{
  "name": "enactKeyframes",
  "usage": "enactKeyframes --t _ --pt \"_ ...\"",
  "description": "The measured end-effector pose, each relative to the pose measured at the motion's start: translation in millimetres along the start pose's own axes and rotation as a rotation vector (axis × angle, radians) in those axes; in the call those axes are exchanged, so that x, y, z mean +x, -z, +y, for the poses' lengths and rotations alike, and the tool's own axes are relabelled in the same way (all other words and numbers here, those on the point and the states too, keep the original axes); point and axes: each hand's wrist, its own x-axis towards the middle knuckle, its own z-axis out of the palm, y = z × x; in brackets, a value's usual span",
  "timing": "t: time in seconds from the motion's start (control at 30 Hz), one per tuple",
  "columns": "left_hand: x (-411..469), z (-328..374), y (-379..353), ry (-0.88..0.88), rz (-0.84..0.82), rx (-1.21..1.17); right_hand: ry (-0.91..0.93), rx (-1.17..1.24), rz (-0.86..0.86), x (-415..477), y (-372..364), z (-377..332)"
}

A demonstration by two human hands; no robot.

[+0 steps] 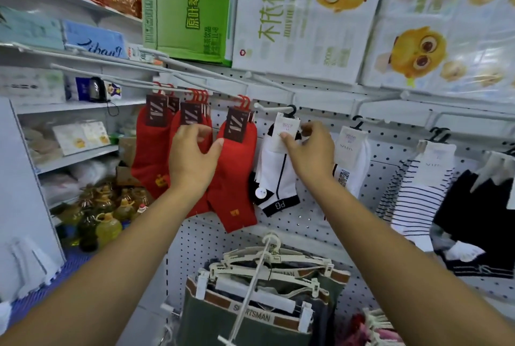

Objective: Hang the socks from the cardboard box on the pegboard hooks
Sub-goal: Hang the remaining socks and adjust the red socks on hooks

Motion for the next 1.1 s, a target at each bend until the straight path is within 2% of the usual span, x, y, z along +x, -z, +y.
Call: enactKeyframes --t 0.1,0.2,0.37,0.47,0.57,0.73,0.9,1.0,1.1 --pt "4 -16 8 0.013 0.133 0.011 0.2 0.009 0.237 -27 -6 -7" --pt "14 -38 15 0.061 0.144 -0.005 0.266 0.077 0.202 -50 -22 -21" --pt "37 -66 16 0.04 -0.007 -0.017 0.114 0.116 0.021 -59 -66 -50" --pt "53 -78 19 -0.028 -0.049 -0.019 0.053 0.084 0.044 -51 -87 -63" --pt "68 -86 17 -0.04 -0.149 -0.122 0.069 0.07 0.129 -38 -101 -73" --pt "93 -88 7 -0.056 -0.305 -0.295 -0.027 -0.002 0.167 -18 -108 -77" --pt "111 -91 0 -0.065 -0.401 -0.288 -0.044 -0.021 0.187 -18 -106 -78" --pt "116 -94 -2 -0.024 -0.453 -0.303 -0.024 -0.041 0.151 -24 -104 -78" --pt "115 -97 -1 0.067 -0.52 -0.372 -0.085 -0.03 0.055 -28 -101 -75"
